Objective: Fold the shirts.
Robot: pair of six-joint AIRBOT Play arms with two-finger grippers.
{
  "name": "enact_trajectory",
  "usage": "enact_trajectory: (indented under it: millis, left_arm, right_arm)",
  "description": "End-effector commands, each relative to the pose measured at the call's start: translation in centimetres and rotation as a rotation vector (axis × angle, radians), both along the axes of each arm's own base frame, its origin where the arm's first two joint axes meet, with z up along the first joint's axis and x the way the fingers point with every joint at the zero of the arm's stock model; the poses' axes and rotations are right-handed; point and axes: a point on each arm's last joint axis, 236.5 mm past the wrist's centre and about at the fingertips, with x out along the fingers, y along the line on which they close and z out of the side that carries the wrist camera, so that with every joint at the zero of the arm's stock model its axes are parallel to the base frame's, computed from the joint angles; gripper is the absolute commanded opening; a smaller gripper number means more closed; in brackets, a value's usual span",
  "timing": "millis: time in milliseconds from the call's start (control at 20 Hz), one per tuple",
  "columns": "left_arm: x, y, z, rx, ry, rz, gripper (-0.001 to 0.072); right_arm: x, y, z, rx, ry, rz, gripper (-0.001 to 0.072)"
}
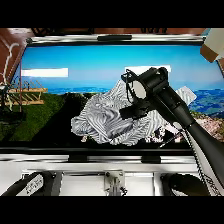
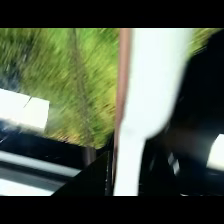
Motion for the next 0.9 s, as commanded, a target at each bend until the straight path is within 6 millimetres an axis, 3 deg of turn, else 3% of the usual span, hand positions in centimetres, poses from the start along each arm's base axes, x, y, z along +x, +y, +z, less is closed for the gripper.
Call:
enact_trajectory:
  millis: [0,250,400,450,650,850]
  left_arm:
    - [-0.2,-3.8,4.1,-0.037,-0.118,-0.062,0.0066]
    - [-2.0,-10.6,7.3,-0.087,-0.171,-0.224,0.0066]
    - [-4.6,-16.6,8.7,-0.167,-0.171,-0.378,0.0066]
    - [-6.1,-18.8,8.7,-0.196,-0.140,-0.441,0.0066]
    - [-12.1,-24.7,7.4,-0.165,0.023,-0.851,0.0065]
    - [-17.1,-26.8,5.9,-0.120,0.147,-1.018,0.0065]
  right_arm:
    - [0.2,-1.1,0.6,-0.032,-0.023,-0.009,0.0097]
    - [1.2,-3.5,2.7,-0.072,-0.114,-0.041,0.0096]
    - [2.0,-5.7,4.0,-0.074,-0.158,-0.098,0.0096]
    - [2.3,-6.4,4.2,-0.072,-0.164,-0.121,0.0096]
    - [3.5,-9.1,4.3,-0.077,-0.172,-0.198,0.0096]
    - [4.4,-11.7,4.5,-0.114,-0.187,-0.242,0.0096]
